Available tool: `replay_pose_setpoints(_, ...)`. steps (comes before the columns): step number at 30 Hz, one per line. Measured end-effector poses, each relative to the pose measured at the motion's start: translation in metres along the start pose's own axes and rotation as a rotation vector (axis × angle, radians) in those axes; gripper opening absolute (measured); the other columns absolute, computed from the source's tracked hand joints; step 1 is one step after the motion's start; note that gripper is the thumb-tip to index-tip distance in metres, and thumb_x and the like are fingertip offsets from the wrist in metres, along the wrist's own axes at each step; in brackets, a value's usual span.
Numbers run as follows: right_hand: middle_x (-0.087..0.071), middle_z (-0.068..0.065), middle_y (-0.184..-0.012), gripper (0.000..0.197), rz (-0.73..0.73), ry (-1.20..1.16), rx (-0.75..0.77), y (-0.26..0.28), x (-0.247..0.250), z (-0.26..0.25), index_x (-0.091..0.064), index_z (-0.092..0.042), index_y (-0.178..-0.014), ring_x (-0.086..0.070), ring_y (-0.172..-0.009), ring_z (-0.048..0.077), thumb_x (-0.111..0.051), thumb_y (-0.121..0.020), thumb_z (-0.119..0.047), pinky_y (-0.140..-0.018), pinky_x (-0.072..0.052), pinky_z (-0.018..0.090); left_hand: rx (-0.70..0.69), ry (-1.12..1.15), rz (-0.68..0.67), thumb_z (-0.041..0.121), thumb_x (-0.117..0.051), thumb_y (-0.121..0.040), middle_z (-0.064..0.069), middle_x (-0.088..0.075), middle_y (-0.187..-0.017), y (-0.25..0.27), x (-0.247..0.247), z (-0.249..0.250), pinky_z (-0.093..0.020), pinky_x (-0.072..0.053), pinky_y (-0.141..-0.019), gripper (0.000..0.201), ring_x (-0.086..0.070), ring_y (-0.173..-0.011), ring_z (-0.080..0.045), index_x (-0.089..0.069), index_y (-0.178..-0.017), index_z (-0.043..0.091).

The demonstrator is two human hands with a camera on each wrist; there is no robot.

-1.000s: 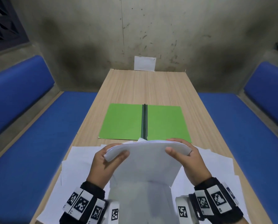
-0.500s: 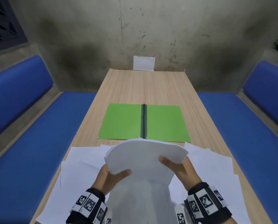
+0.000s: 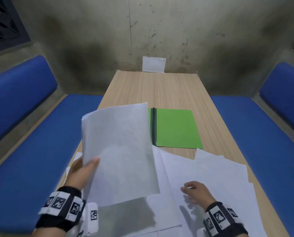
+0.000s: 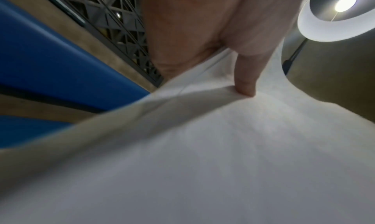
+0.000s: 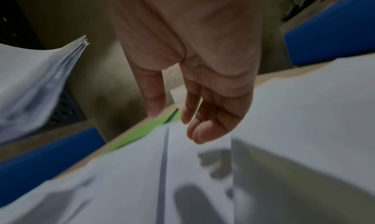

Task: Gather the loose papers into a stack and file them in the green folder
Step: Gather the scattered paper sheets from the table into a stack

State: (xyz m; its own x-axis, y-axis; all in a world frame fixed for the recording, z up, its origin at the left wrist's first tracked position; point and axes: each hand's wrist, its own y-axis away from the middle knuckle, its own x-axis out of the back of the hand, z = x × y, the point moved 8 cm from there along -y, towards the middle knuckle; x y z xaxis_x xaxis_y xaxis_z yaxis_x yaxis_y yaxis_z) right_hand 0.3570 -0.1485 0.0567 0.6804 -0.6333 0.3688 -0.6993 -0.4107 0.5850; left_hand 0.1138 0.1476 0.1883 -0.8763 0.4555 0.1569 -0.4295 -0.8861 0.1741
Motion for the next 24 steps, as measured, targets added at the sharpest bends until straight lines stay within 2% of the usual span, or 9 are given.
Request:
replay_pose_setpoints(4,-0.055,0.001,-0.093,0.045,-0.073,0.030,-0.098,-0.007,-0.041,0.019,-0.049,-0.007,-0.122,-0.052,-0.065,0.013,-0.068,-0.084,-0.022,-0.055,-0.041,0.024,0.106,-0.071,0.074,0.007,-0.062,-0.085,-0.013,-0.055,-0.101,-0.002,0.043,-0.027,-0.035,-0.039,-0.084,0.030,-0.051,-0.091,-0.025,-0.055,-0.113,-0.001)
replay_pose_setpoints(7,-0.055,0.010,-0.129,0.048,-0.021,0.126,-0.040,-0.006,-0.060,0.010,-0.050,-0.008,-0.126,-0.058,-0.108,0.023,-0.066,-0.083,-0.024,-0.086,-0.046,0.028,0.163,-0.203,0.014,0.009,-0.064,-0.083,-0.016,-0.064,-0.097,-0.009,0.060,-0.053,-0.035,-0.043,-0.078,0.025,-0.058,-0.084,-0.027,-0.060,-0.106,-0.002)
replay_pose_setpoints(9,-0.064,0.009,-0.106,0.011,-0.004,0.214,-0.005,0.001,-0.065,-0.001,-0.058,-0.013,-0.091,-0.057,-0.093,0.021,-0.063,-0.084,-0.020,-0.079,-0.043,0.024,0.184,-0.325,-0.083,0.007,-0.064,-0.084,-0.012,-0.067,-0.071,-0.010,0.058,-0.061,-0.031,-0.045,-0.062,0.012,-0.058,-0.066,-0.024,-0.065,-0.093,0.000)
replay_pose_setpoints(10,-0.063,0.006,-0.088,0.013,-0.007,0.244,0.012,0.001,-0.065,-0.004,-0.053,-0.015,-0.074,-0.054,-0.082,0.020,-0.059,-0.085,-0.018,-0.070,-0.040,0.023,0.200,-0.351,-0.140,0.007,-0.063,-0.084,-0.008,-0.064,-0.058,-0.010,0.054,-0.061,-0.029,-0.044,-0.055,0.005,-0.056,-0.057,-0.023,-0.065,-0.085,0.002)
replay_pose_setpoints(12,-0.054,0.001,-0.075,0.020,0.002,0.248,0.020,0.002,-0.057,-0.006,-0.049,-0.016,-0.068,-0.051,-0.079,0.020,-0.052,-0.088,-0.014,-0.063,-0.035,0.023,0.222,-0.377,-0.256,0.014,-0.067,-0.080,0.000,-0.065,-0.051,-0.013,0.043,-0.063,-0.029,-0.046,-0.054,0.010,-0.058,-0.055,-0.022,-0.065,-0.076,0.005)
replay_pose_setpoints(14,-0.053,0.002,-0.079,0.013,0.027,0.229,-0.019,0.006,-0.040,-0.001,-0.051,-0.012,-0.077,-0.052,-0.084,0.021,-0.048,-0.090,-0.012,-0.063,-0.036,0.024,0.203,-0.532,-0.388,0.018,-0.068,-0.074,0.004,-0.070,-0.064,-0.016,0.031,-0.063,-0.026,-0.048,-0.061,0.008,-0.062,-0.068,-0.019,-0.067,-0.075,0.011)
replay_pose_setpoints(16,-0.051,0.002,-0.071,0.022,0.088,0.222,-0.079,0.008,-0.013,0.014,-0.047,-0.012,-0.066,-0.051,-0.081,0.022,-0.049,-0.088,-0.014,-0.062,-0.034,0.026,0.158,-0.782,-0.511,0.018,-0.062,-0.082,0.003,-0.069,-0.081,-0.020,0.020,-0.064,-0.015,-0.044,-0.061,0.006,-0.061,-0.074,-0.009,-0.065,-0.077,0.017)
replay_pose_setpoints(19,-0.051,0.010,-0.078,0.029,0.229,0.303,-0.174,0.018,0.038,0.044,-0.042,-0.016,-0.057,-0.051,-0.083,0.026,-0.050,-0.074,-0.038,-0.070,-0.036,0.028,0.100,-1.029,-0.656,0.021,-0.055,-0.086,0.001,-0.067,-0.098,-0.024,-0.003,-0.071,-0.011,-0.041,-0.063,0.008,-0.062,-0.091,-0.013,-0.061,-0.083,0.025)
replay_pose_setpoints(24,-0.050,0.013,-0.111,0.028,0.424,0.412,-0.338,0.045,0.106,0.084,-0.056,-0.020,-0.089,-0.050,-0.101,0.029,-0.053,-0.084,-0.047,-0.089,-0.039,0.029,-0.136,-1.368,-0.675,0.025,-0.053,-0.087,-0.005,-0.041,-0.143,-0.040,-0.040,-0.086,-0.019,-0.030,-0.102,0.044,-0.039,-0.131,-0.016,-0.051,-0.129,0.012)
